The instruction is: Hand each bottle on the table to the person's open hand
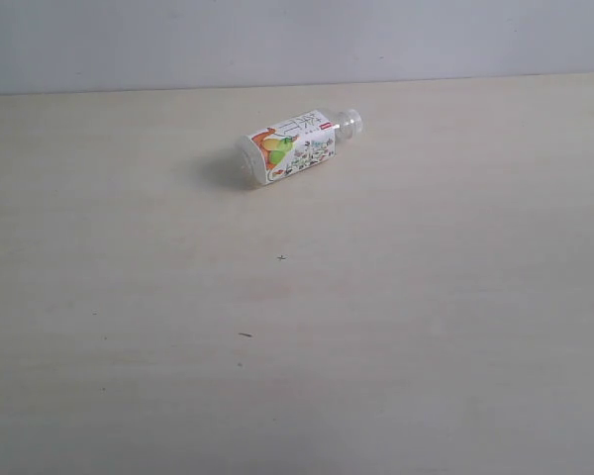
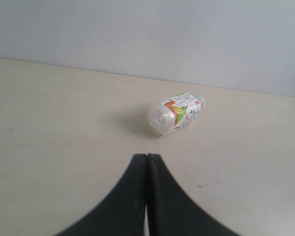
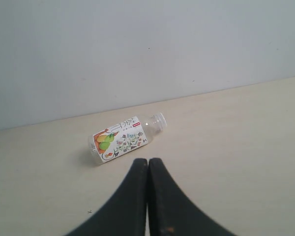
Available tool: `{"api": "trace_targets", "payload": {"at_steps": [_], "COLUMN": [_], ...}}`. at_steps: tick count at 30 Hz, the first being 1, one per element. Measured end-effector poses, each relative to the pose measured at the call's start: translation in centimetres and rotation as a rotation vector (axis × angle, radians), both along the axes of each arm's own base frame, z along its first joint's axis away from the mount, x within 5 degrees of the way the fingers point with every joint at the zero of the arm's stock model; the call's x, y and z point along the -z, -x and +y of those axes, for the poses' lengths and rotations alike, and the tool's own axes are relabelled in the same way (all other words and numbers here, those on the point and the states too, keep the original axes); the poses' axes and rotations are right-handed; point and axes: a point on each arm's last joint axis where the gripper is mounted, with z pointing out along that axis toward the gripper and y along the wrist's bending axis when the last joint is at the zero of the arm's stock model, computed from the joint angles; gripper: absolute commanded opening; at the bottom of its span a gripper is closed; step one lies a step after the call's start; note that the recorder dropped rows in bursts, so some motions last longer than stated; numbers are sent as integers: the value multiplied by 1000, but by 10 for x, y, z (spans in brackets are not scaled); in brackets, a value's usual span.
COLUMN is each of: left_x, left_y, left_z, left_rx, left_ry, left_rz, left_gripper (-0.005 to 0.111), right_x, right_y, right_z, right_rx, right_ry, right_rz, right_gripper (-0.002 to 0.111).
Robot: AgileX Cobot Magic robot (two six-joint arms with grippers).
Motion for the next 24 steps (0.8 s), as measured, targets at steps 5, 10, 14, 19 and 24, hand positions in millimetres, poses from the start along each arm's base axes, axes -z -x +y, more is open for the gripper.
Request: {"api": "trace_targets", "payload": {"at_steps": [5, 10, 14, 19, 24], "left_x": [0, 0, 0, -6, -9], "left_y": [0, 0, 0, 0, 0], "left_z": [0, 0, 0, -2, -3], "left_rx": [0, 0, 0, 19, 31], "left_ry": [0, 0, 0, 30, 48], "left_rz": [0, 0, 0, -59, -95], "left_gripper": [0, 0, 0, 0, 0], "right_x": [0, 0, 0, 0, 0], "right_y": [0, 0, 0, 0, 0], "right_z": [0, 0, 0, 0, 0], "right_rx": [0, 0, 0, 0, 0], "right_ry": [0, 0, 0, 0, 0], "right_rz": [0, 0, 0, 0, 0], "right_gripper": [0, 0, 0, 0, 0]}}
